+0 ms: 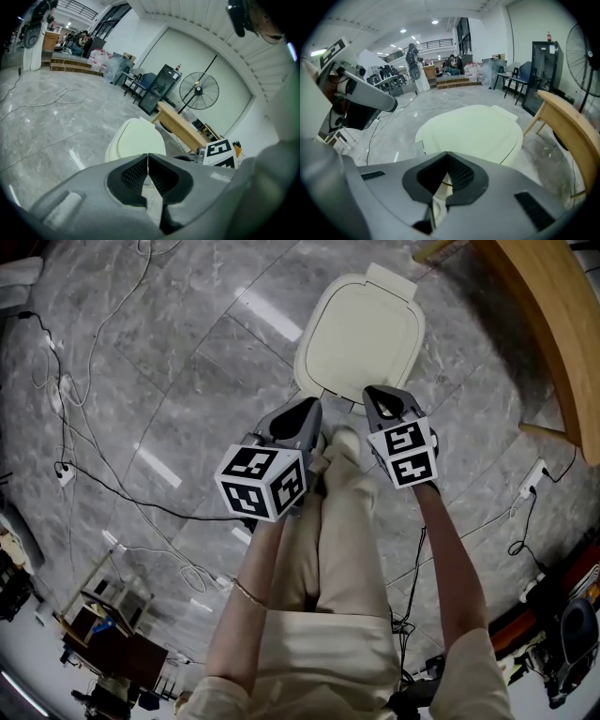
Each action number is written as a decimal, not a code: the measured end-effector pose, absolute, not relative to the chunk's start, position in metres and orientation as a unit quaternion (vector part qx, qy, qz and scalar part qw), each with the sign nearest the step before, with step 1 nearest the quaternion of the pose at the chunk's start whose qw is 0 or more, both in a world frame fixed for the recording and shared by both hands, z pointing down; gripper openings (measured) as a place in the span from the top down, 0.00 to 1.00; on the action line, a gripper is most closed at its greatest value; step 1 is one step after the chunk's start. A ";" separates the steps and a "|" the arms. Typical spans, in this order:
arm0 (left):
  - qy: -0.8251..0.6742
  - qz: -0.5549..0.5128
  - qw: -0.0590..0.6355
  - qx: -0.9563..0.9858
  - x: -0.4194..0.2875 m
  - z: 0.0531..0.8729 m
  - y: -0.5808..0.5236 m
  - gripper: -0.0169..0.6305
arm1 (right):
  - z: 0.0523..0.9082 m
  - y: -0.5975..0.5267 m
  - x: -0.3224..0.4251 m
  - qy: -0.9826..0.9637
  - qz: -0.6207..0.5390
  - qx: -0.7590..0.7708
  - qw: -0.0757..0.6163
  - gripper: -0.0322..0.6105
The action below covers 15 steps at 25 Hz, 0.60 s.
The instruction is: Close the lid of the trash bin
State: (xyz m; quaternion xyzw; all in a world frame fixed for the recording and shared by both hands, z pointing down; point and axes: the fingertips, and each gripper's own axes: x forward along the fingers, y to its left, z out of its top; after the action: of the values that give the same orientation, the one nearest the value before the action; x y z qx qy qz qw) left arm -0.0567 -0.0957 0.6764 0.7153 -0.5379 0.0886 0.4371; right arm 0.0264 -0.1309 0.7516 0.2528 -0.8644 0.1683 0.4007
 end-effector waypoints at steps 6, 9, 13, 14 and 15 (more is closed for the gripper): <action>-0.535 0.089 0.438 0.717 -0.058 0.682 -0.098 0.94 | 0.755 -0.130 0.026 -0.860 0.160 0.260 0.409 0.94; -0.534 0.090 0.439 0.717 -0.058 0.683 -0.099 0.94 | 0.755 -0.131 0.027 -0.857 0.161 0.272 0.407 0.94; -0.531 0.091 0.440 0.718 -0.057 0.684 -0.099 0.94 | 0.755 -0.130 0.026 -0.854 0.145 0.269 0.420 0.94; -0.530 0.091 0.441 0.719 -0.056 0.684 -0.099 0.94 | 0.755 -0.131 0.026 -0.853 0.142 0.268 0.426 0.94; -0.530 0.091 0.441 0.719 -0.056 0.684 -0.099 0.94 | 0.755 -0.131 0.026 -0.850 0.140 0.267 0.431 0.94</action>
State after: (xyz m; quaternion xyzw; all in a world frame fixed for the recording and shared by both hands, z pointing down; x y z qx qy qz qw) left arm -0.0563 -0.0993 0.6838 0.7189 -0.5296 0.0911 0.4409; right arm 0.0259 -0.1307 0.7549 0.2672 -0.8504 0.1403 0.4309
